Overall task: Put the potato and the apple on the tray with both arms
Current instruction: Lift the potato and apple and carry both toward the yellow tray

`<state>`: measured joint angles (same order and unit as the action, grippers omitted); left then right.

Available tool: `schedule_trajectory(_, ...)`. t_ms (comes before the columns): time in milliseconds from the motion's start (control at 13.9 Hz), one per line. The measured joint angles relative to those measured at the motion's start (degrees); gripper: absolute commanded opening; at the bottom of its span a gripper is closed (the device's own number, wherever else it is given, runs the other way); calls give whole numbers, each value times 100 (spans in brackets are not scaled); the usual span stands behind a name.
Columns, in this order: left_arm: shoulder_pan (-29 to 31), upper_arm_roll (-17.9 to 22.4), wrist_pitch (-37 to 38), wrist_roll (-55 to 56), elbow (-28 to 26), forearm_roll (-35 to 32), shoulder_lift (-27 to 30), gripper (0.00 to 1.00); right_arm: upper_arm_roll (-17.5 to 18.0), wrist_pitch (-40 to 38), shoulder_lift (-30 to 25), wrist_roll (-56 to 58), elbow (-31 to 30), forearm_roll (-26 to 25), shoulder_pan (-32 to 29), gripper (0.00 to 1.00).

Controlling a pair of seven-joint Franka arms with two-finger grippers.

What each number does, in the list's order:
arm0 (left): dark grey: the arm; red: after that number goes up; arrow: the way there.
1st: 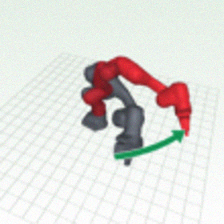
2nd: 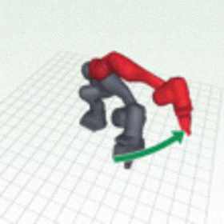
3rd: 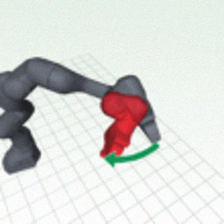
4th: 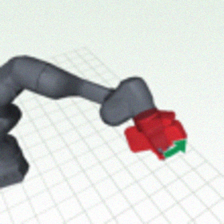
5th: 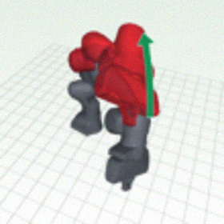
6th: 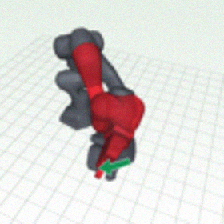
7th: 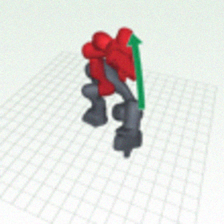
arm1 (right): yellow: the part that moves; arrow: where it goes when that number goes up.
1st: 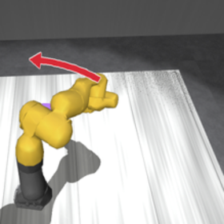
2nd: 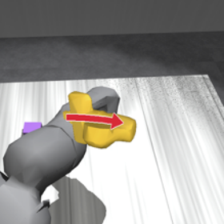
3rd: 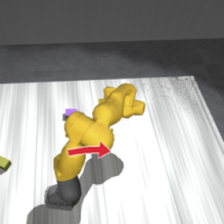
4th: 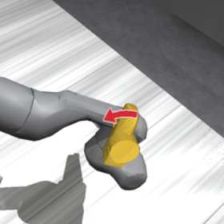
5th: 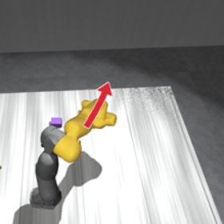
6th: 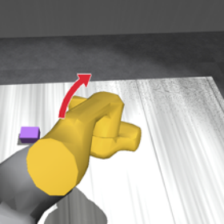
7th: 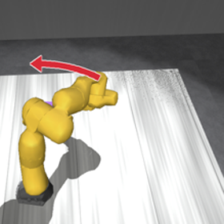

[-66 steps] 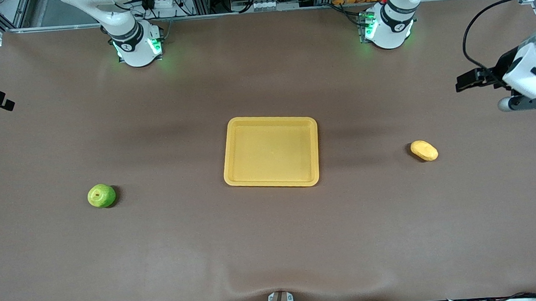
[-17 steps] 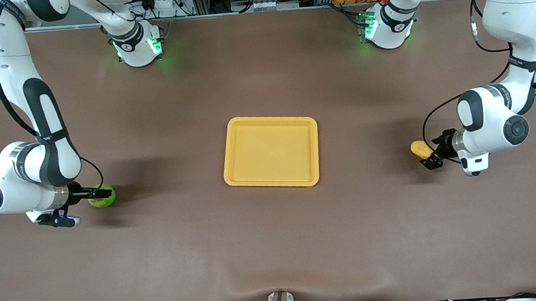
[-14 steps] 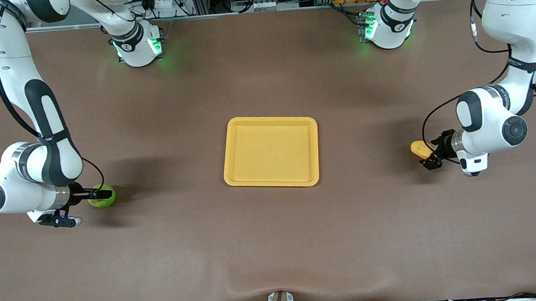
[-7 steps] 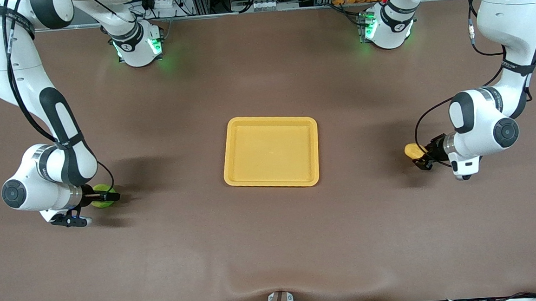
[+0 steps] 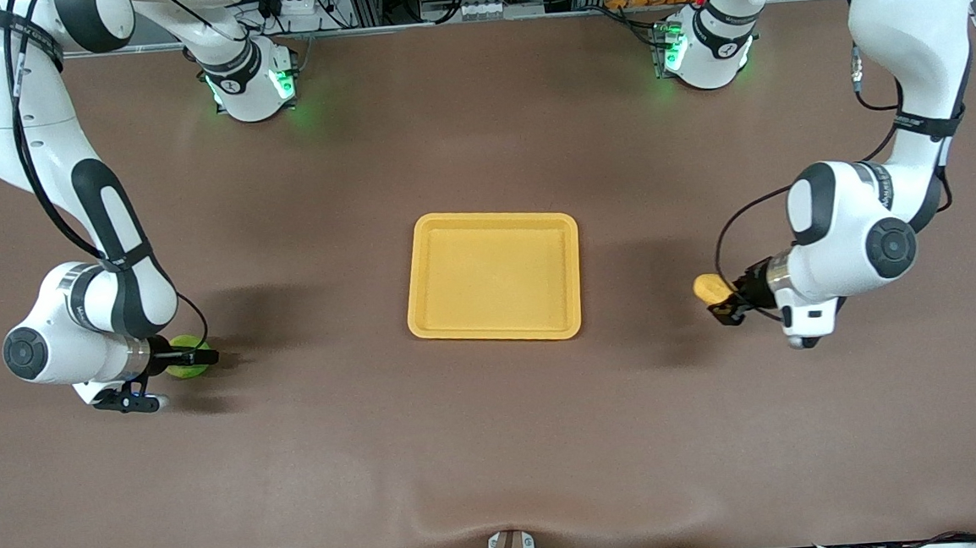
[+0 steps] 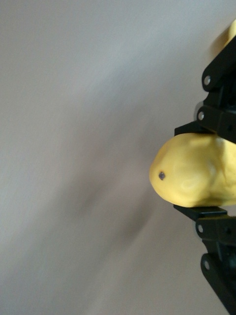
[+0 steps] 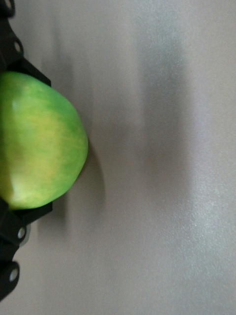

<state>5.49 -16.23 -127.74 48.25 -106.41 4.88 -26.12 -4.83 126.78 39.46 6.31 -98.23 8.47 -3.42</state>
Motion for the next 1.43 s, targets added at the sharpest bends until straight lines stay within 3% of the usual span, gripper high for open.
schedule_trajectory(502,-1032,-94,55,10,369,-195,-40,29,-2,-220,-40,36,76,0,0,84)
schedule_trajectory(789,-1591,-90,55,12,568,-579,-246,31,9,-801,-348,55,420,-64,100,85)
schedule_trajectory(1148,-2343,-71,55,481,940,-900,-723,31,27,-1672,-966,46,804,-161,820,85)
schedule_trajectory(1435,-2653,-56,55,728,1160,-1460,-1092,32,194,-1962,-1027,26,1029,-154,1393,80)
